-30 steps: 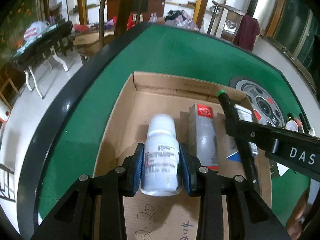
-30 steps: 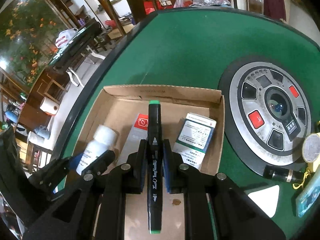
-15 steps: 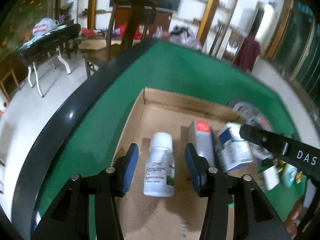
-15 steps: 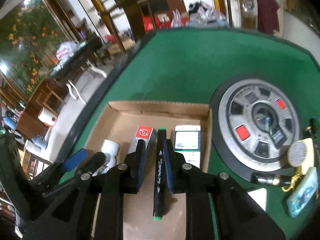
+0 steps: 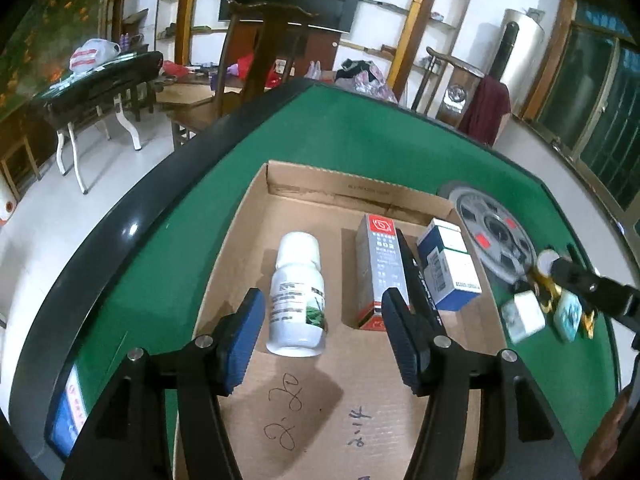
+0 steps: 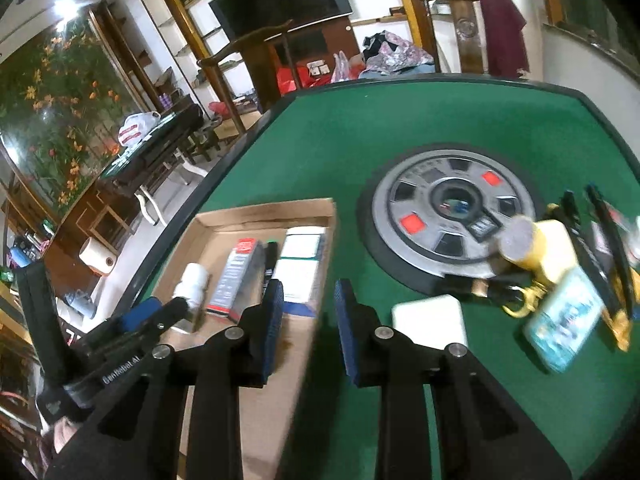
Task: Organize objects
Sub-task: 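Grasp the blue Hangyodon packet with the left tool while the right tool withdraws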
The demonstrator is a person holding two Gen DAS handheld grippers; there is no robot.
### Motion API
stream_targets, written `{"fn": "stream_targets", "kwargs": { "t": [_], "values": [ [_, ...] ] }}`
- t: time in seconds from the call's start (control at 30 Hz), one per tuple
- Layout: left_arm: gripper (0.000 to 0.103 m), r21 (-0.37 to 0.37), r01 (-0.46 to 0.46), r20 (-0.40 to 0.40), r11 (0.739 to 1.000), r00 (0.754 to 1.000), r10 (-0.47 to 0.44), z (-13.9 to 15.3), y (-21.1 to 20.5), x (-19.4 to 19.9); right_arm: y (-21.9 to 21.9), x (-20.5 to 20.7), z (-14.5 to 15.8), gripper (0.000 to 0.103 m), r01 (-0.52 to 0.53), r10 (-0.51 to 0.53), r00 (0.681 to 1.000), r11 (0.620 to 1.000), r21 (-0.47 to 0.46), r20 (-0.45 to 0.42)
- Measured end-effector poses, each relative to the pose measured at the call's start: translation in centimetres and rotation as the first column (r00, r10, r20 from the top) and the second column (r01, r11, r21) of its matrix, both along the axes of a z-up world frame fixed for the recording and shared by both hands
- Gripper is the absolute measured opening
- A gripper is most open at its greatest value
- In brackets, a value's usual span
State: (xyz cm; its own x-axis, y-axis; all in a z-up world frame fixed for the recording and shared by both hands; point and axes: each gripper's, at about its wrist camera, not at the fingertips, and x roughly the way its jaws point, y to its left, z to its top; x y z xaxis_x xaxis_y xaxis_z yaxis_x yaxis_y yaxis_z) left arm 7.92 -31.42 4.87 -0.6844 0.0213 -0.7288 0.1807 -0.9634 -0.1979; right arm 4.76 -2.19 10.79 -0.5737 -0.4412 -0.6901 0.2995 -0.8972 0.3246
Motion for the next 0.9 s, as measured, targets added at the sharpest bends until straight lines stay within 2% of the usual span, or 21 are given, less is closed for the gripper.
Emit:
{"fn": "stream_targets", "kwargs": {
  "t": [0.2,0.33,0.4,0.43,0.53,0.63,0.73,0.9],
  "values": [
    [0.055,-0.002,0.010,-0.044,1.000,0.999,-0.011,0.7,-1.3,1.4,5.0,2.7,-0.4,0.024,0.059,-0.059,0.998,0.998,0.017,-0.022],
    [0.055,-0.017,0.039,-0.119,0.999,0.992,-0.041,3.5,0.1,2.7,9.2,3.9,-0.2,0.027,0.132,-0.131,0.990,0.991,0.016,-0.042],
    [0.058,-0.042,0.089,-0.149,0.995,0.984,-0.094,4.9,2.3,3.2,11.1,4.3,-0.4,0.039,0.170,-0.169,0.985,0.986,-0.001,-0.041],
    [0.061,-0.059,0.120,-0.158,0.991,0.979,-0.128,5.5,3.8,3.3,12.0,4.3,-0.6,0.041,0.186,-0.186,0.982,0.982,-0.009,-0.039],
    [0.064,-0.089,0.232,-0.142,0.969,0.960,-0.243,6.1,8.9,2.7,14.6,4.4,-1.1,0.041,0.233,-0.234,0.972,0.971,-0.043,-0.024],
    [0.064,-0.069,0.312,-0.100,0.948,0.943,-0.317,5.7,12.9,1.3,16.5,4.2,-1.5,0.041,0.265,-0.266,0.964,0.962,-0.059,-0.015],
    [0.064,-0.057,0.355,-0.061,0.933,0.932,-0.358,5.0,16.1,0.4,18.4,4.0,-2.2,0.041,0.290,-0.291,0.957,0.956,-0.055,-0.008],
    [0.064,-0.080,0.418,-0.023,0.905,0.907,-0.421,4.1,21.2,-0.6,22.1,3.1,-2.7,0.041,0.339,-0.340,0.941,0.938,-0.072,-0.001]
  ]
}}
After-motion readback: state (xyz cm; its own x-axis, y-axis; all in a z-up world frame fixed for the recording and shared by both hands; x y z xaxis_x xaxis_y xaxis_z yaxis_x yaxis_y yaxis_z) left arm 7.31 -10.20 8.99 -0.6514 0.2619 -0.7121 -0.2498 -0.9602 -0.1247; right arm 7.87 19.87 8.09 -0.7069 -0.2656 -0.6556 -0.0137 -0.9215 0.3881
